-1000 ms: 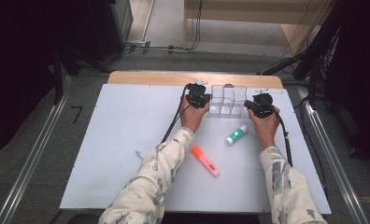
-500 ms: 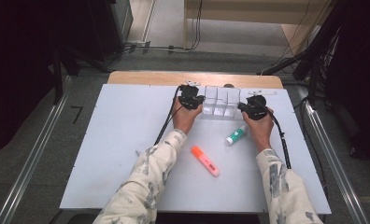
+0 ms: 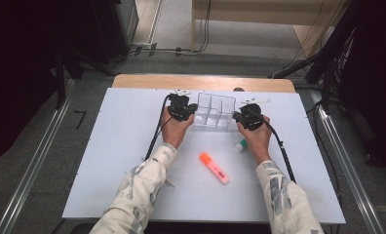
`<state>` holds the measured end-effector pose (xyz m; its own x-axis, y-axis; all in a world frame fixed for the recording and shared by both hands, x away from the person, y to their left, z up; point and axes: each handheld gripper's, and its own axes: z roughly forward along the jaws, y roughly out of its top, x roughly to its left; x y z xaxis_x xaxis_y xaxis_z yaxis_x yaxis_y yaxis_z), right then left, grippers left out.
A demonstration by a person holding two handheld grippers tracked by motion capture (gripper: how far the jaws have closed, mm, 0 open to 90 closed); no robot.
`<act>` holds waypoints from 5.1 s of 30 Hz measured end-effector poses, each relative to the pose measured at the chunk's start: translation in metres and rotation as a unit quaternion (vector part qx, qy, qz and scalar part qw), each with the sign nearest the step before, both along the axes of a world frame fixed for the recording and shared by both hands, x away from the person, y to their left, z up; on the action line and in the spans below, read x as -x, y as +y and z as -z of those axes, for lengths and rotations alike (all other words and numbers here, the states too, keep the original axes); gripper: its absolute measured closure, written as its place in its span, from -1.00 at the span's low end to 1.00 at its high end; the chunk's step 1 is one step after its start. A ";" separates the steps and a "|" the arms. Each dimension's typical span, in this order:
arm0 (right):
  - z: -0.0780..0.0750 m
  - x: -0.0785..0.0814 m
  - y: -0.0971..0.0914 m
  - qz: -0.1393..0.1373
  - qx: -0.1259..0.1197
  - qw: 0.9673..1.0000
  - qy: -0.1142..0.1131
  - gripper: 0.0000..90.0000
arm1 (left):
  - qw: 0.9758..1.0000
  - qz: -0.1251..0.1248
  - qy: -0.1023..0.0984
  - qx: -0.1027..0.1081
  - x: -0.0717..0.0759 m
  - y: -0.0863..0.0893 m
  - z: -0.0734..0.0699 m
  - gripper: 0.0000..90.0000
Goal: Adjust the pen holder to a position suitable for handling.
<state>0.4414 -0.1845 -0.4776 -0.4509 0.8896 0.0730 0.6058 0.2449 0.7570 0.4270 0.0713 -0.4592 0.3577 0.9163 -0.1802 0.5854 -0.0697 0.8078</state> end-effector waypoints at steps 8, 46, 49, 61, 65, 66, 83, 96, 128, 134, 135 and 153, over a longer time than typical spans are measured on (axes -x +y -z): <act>-0.001 0.004 0.029 -0.023 -0.002 1.000 0.000 0.96 | 1.000 -0.013 0.007 0.003 0.010 0.032 0.006 1.00; -0.014 0.034 0.003 -0.019 0.018 0.999 -0.035 -0.13 | 0.995 -0.091 -0.032 -0.004 0.053 0.097 -0.004 -0.06; -0.015 0.043 -0.006 -0.020 0.016 0.999 -0.036 -0.29 | 0.994 -0.102 -0.037 0.005 0.064 0.111 -0.003 -0.17; -0.014 0.077 -0.043 -0.015 0.004 0.999 -0.040 -0.39 | 0.990 -0.136 -0.049 -0.005 0.101 0.154 0.008 -0.19; -0.013 0.087 -0.052 -0.010 0.003 0.999 -0.040 -0.39 | 0.988 -0.142 -0.053 -0.001 0.111 0.165 0.012 -0.23; -0.012 0.088 -0.055 -0.008 -0.001 0.999 -0.038 -0.39 | 0.988 -0.143 -0.056 0.001 0.113 0.166 0.012 -0.26; -0.013 0.105 -0.079 0.012 -0.003 0.999 -0.045 -0.41 | 0.989 -0.141 -0.048 0.003 0.128 0.176 0.018 -0.40; -0.015 0.118 -0.091 0.018 -0.006 0.999 -0.046 -0.44 | 0.989 -0.139 -0.047 0.007 0.137 0.177 0.018 -0.41; -0.016 0.119 -0.088 0.015 -0.015 0.999 -0.040 -0.44 | 0.987 -0.155 -0.046 0.015 0.139 0.184 0.021 -0.41; -0.016 0.119 -0.086 0.008 -0.013 0.999 -0.042 -0.44 | 0.986 -0.161 -0.048 0.015 0.141 0.185 0.020 -0.41; -0.016 0.119 -0.087 0.011 -0.014 0.999 -0.044 -0.44 | 0.986 -0.162 -0.047 0.014 0.141 0.185 0.020 -0.41; -0.016 0.119 -0.083 0.004 -0.013 0.999 -0.043 -0.44 | 0.985 -0.164 -0.043 0.017 0.138 0.187 0.022 -0.41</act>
<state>0.3222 -0.2678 -0.4617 -0.4485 0.8919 0.0577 0.5410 0.2196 0.8119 0.2886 0.2582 -0.4814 0.0591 0.9790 -0.1949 0.5016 0.1397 0.8537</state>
